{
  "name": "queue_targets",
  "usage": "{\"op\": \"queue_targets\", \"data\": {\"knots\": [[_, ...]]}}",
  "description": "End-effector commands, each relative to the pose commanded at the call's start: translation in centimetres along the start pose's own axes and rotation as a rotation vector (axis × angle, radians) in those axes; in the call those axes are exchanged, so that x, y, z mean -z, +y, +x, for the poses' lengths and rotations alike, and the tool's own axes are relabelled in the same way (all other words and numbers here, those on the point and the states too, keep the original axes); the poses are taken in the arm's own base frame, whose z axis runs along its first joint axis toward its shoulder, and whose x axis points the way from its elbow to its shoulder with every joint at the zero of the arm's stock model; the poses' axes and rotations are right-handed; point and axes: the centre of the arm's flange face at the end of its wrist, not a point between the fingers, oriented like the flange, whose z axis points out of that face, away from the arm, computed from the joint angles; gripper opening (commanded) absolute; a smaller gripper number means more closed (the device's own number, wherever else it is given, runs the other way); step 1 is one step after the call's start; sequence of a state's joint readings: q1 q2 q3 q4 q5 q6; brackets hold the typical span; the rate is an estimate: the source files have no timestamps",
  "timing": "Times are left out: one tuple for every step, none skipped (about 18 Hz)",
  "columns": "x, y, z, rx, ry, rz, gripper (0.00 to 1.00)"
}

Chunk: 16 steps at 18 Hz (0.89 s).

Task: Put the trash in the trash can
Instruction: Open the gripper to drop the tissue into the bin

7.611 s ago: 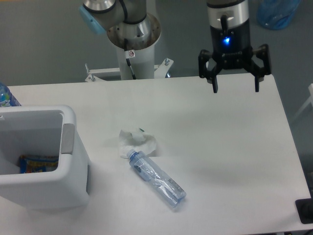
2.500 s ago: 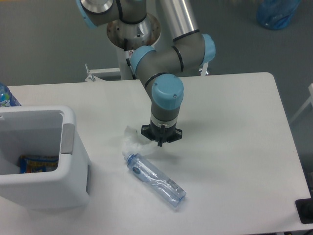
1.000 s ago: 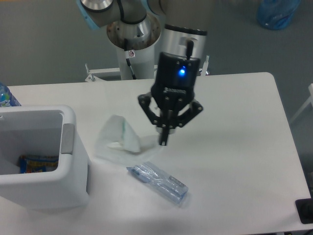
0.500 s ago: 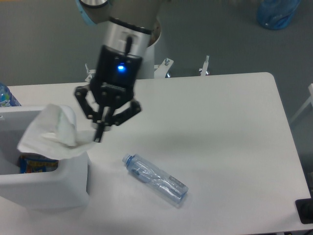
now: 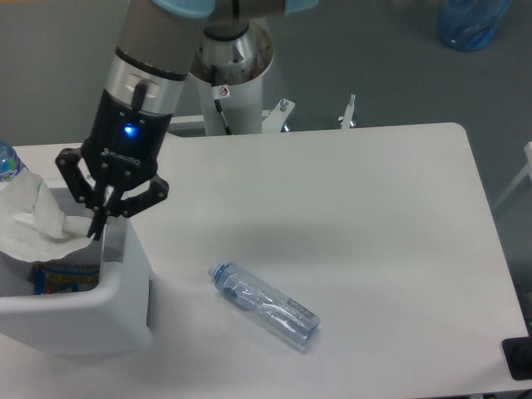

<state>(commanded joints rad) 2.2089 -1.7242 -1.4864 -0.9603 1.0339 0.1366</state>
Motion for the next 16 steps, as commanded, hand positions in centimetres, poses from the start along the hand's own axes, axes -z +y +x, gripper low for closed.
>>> {"op": "queue_targets", "data": {"knots": [[0.0, 0.0, 0.0, 0.002, 0.000, 0.000, 1.00], [0.0, -0.1, 0.0, 0.005, 0.000, 0.000, 1.00], [0.1, -0.1, 0.0, 0.004, 0.000, 0.001, 1.00], [0.2, -0.1, 0.1, 0.005, 0.000, 0.003, 1.00], [0.2, -0.2, 0.0, 0.008, -0.001, 0.004, 1.00], [0.4, -0.2, -0.3, 0.022, -0.005, 0.005, 1.00], [0.5, -0.3, -0.7, 0.048, -0.011, 0.007, 1.00], [0.8, -0.3, -1.7, 0.092, -0.024, 0.012, 1.00], [1.1, -0.4, -2.5, 0.136, -0.033, 0.016, 1.00], [1.6, -0.5, -3.2, 0.174, -0.040, 0.025, 1.00], [2.2, -0.7, -4.3, 0.208, -0.050, 0.036, 1.00], [2.2, -0.7, -5.1, 0.234, -0.059, 0.038, 1.00], [2.3, -0.7, -5.3, 0.248, -0.068, 0.038, 1.00], [2.5, -0.6, -6.4, 0.264, -0.102, 0.039, 1.00], [2.9, -0.5, -7.6, 0.278, -0.141, 0.041, 1.00], [3.0, -0.5, -8.4, 0.285, -0.166, 0.041, 1.00]]}}
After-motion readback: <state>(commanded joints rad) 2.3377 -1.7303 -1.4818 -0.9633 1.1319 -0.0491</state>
